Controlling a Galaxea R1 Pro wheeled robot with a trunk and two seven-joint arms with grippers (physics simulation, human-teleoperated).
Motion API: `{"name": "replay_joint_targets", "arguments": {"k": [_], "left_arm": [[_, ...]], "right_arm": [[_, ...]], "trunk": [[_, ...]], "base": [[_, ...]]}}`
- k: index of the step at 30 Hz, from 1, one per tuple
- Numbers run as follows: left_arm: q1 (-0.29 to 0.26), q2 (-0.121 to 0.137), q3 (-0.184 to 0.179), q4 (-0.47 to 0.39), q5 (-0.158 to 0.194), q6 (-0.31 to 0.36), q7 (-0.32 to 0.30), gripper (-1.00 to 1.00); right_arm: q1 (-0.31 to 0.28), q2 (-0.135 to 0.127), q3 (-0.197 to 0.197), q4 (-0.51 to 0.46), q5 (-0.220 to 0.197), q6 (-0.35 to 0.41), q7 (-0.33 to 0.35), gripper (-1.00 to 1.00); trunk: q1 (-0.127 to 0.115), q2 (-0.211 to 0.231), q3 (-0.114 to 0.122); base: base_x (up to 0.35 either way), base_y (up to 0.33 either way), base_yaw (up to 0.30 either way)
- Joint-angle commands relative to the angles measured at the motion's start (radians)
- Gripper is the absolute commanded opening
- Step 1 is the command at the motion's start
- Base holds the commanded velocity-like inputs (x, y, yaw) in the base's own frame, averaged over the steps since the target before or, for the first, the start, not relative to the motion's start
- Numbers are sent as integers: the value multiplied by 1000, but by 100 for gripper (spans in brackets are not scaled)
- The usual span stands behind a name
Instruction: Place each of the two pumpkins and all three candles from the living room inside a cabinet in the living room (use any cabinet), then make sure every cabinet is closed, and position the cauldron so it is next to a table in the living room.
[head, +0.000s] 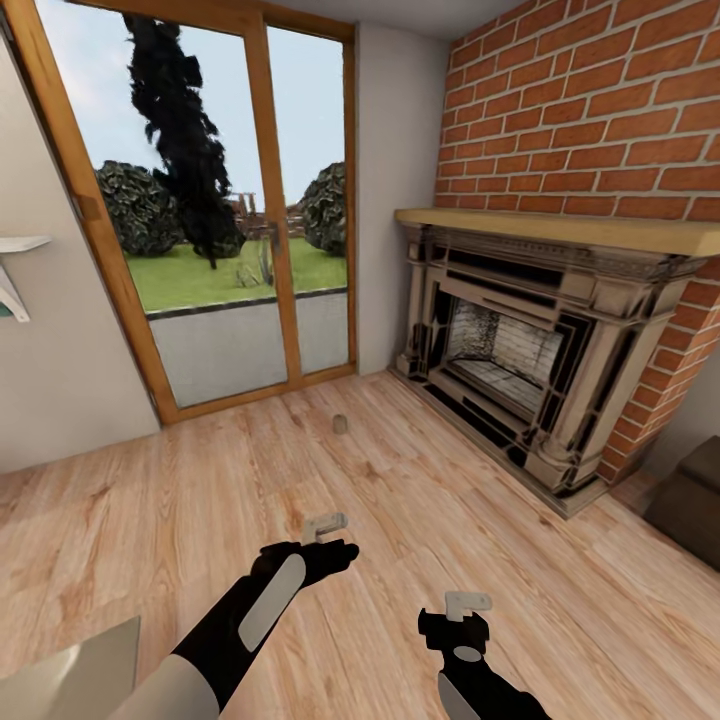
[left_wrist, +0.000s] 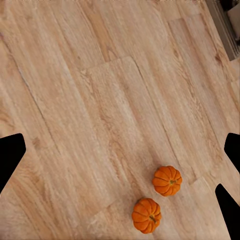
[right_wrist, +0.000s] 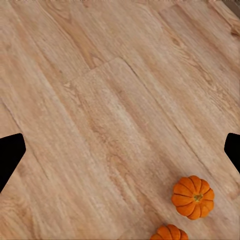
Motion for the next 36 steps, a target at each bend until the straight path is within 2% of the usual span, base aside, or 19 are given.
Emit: {"name": "replay_joint_targets", "arguments": {"k": [1, 20, 36], "left_arm": [[-1, 0, -2, -2, 10, 1, 10, 100], [-1, 0, 0, -1, 11, 1, 10, 100], [-1, 0, -5, -2, 10, 1, 10, 100]], "right_arm": [[-1, -1, 8, -1, -8, 0, -8, 100], [-1, -1, 8, -1, -8, 0, -8, 100], [-1, -1, 8, -1, -8, 0, -8, 100]], "trunk": [[0, -1, -1], [0, -1, -1], [0, -1, -1]], "base": [[30, 40, 0], [41, 110, 0], [102, 12, 0]]}}
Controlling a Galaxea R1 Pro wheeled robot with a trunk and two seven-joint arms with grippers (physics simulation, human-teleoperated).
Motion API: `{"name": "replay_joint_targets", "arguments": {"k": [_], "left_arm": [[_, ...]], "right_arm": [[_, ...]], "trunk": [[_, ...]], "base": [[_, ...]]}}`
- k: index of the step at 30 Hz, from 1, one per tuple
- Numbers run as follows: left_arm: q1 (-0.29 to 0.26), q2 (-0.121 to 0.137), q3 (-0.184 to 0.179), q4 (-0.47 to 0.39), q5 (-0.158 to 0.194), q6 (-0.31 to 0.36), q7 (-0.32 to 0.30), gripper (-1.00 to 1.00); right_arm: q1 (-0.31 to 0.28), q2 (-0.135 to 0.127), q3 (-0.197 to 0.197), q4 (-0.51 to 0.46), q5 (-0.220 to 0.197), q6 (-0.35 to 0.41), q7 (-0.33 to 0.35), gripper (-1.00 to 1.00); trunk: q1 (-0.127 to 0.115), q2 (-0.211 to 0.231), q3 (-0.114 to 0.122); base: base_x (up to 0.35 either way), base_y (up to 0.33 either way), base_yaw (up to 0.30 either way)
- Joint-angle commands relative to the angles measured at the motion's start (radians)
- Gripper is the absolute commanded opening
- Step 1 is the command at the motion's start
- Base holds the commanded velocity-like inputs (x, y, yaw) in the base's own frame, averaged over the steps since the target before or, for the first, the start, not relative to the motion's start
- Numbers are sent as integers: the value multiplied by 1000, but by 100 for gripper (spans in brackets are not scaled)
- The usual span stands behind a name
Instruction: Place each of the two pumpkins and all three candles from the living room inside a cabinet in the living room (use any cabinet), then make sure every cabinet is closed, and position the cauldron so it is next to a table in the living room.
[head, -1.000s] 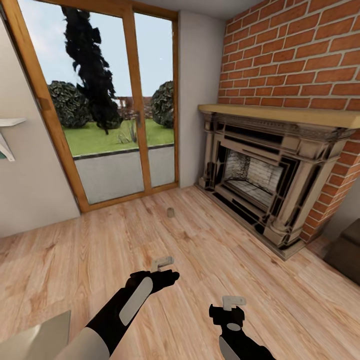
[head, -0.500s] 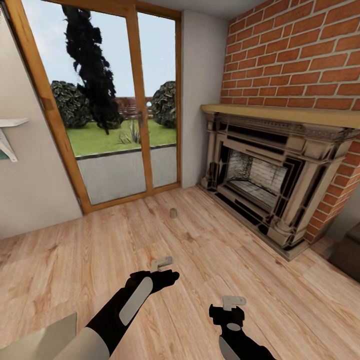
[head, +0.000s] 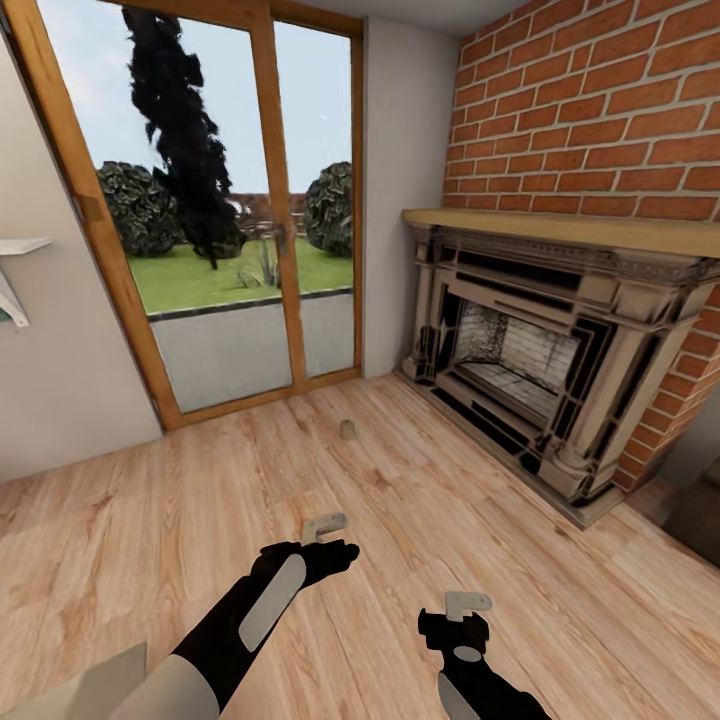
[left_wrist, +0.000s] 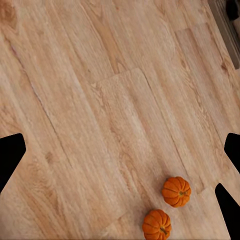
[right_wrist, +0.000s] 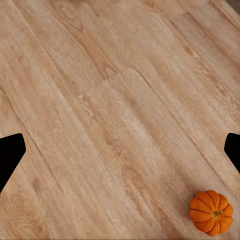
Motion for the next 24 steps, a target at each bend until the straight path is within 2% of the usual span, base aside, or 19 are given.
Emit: {"name": "replay_joint_targets", "arguments": {"k": [1, 13, 24], "left_arm": [[-1, 0, -2, -1, 11, 1, 10, 100], [-1, 0, -5, -1, 11, 1, 10, 100], [-1, 0, -2, -1, 11, 1, 9, 100]], "right_arm": [[-1, -1, 8, -1, -8, 0, -8, 100], [-1, -1, 8, -1, -8, 2, -7, 100], [-1, -1, 8, -1, -8, 1, -7, 100]], "trunk": [[0, -1, -1], [0, -1, -1], [0, -1, -1]], "base": [[32, 21, 0], [18, 33, 0], [108, 0, 0]]}}
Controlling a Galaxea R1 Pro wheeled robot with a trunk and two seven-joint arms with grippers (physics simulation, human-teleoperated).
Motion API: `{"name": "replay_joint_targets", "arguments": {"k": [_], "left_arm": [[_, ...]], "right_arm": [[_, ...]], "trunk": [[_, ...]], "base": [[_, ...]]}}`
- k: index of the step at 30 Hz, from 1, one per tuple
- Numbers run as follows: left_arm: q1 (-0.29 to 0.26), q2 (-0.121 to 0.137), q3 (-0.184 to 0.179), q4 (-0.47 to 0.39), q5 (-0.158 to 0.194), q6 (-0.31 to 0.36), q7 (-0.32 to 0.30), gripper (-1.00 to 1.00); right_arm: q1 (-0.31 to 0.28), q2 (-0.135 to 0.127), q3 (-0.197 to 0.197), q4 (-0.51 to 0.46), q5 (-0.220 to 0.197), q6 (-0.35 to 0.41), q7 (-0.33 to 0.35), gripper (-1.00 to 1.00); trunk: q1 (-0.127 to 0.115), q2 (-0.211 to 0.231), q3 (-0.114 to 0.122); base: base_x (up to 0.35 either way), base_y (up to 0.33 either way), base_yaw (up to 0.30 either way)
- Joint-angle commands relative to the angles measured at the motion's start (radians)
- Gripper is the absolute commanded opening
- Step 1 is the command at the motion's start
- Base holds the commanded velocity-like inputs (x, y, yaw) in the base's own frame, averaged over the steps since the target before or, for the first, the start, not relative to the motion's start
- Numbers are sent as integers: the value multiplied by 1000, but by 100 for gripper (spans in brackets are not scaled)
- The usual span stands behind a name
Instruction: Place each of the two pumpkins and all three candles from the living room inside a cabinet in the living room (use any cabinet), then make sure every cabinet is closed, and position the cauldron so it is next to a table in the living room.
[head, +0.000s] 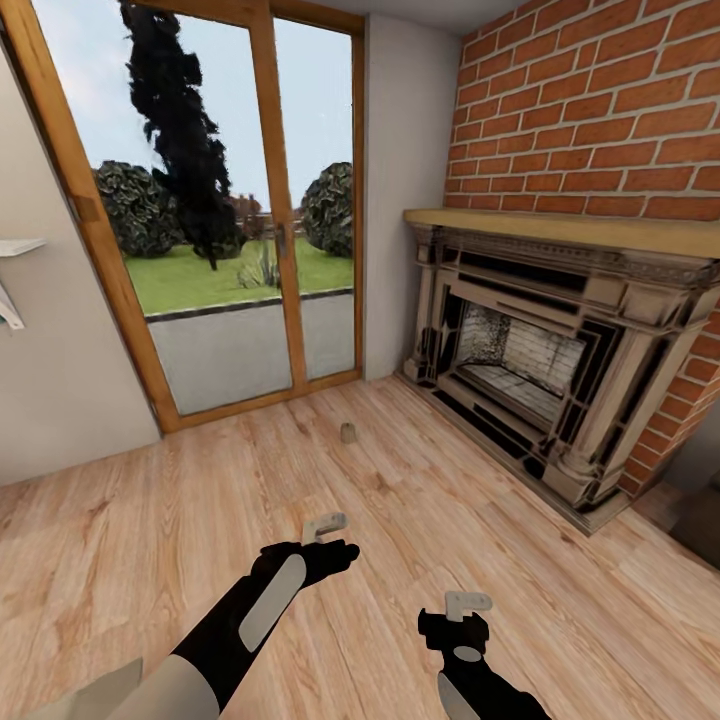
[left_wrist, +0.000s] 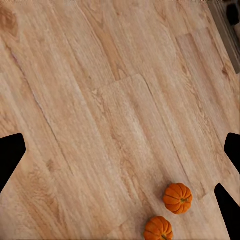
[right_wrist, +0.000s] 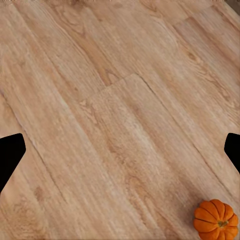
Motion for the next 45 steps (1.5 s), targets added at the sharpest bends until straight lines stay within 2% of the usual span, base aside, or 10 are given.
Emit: {"name": "replay_joint_targets", "arguments": {"k": [1, 45], "left_arm": [[-1, 0, -2, -1, 11, 1, 10, 100], [-1, 0, -6, -1, 11, 1, 11, 100]], "right_arm": [[-1, -1, 8, -1, -8, 1, -8, 100], [-1, -1, 8, -1, -8, 1, -8, 100]], "trunk": [[0, -1, -1], [0, -1, -1]], "base": [[135, 0, 0], [135, 9, 0]]}}
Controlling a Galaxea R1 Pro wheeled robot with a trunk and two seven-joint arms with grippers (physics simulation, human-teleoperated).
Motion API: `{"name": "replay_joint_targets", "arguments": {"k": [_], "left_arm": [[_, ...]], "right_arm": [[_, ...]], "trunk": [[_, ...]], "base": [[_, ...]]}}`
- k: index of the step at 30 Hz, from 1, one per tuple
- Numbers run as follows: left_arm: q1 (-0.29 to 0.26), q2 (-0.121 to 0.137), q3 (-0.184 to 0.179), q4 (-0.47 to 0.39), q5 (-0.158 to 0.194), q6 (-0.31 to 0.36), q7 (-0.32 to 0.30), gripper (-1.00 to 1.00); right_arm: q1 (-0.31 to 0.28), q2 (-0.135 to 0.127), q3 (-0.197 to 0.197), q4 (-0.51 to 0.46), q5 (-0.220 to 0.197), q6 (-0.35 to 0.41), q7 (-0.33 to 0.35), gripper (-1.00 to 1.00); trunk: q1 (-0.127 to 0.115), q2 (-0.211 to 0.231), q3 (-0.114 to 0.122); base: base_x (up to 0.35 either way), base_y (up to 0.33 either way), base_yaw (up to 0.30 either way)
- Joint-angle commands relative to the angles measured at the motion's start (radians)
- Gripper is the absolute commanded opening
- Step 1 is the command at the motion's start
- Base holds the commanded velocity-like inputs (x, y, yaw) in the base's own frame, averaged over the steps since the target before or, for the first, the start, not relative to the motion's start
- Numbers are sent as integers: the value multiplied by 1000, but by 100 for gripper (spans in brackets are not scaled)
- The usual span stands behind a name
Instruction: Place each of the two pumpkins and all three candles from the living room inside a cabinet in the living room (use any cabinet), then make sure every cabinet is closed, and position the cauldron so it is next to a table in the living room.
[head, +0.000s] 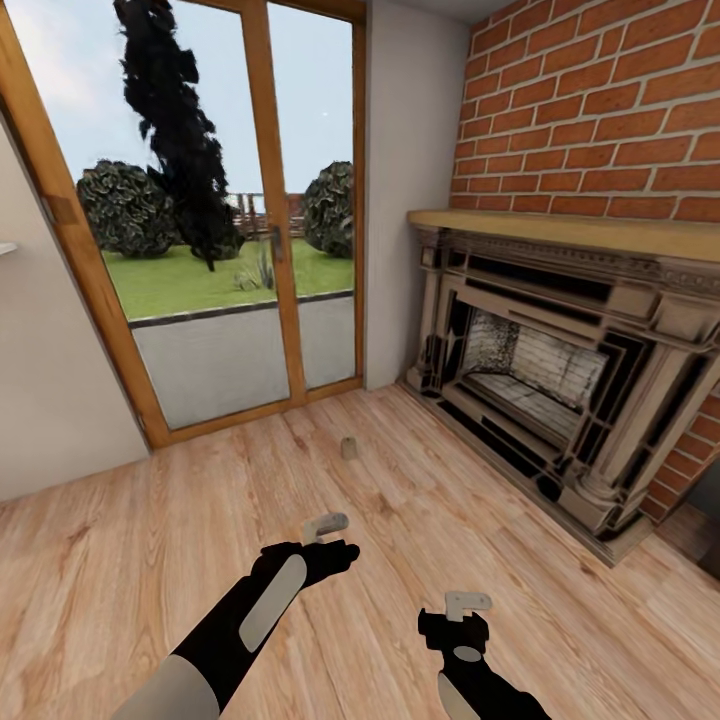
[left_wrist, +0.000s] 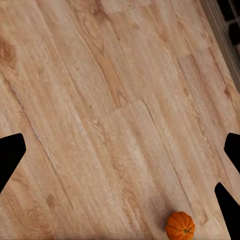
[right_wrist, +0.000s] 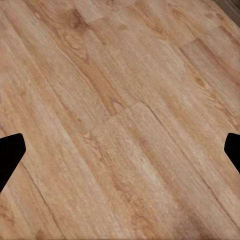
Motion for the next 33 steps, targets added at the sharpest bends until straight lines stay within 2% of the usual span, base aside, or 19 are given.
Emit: {"name": "replay_joint_targets", "arguments": {"k": [1, 10, 22, 33], "left_arm": [[-1, 0, -2, -1, 10, 1, 10, 100], [-1, 0, -1, -1, 10, 1, 10, 100], [-1, 0, 4, -1, 10, 1, 10, 100], [-1, 0, -1, -1, 10, 1, 10, 100]], "right_arm": [[-1, -1, 8, -1, -8, 1, -8, 100], [-1, -1, 8, -1, -8, 1, -8, 100], [-1, -1, 8, -1, -8, 2, -8, 100], [-1, -1, 8, -1, -8, 2, -8, 100]], "trunk": [[0, -1, -1], [0, -1, -1], [0, -1, -1], [0, -1, -1]], "base": [[60, 114, 0], [26, 26, -98], [51, 53, -10], [141, 8, 0]]}}
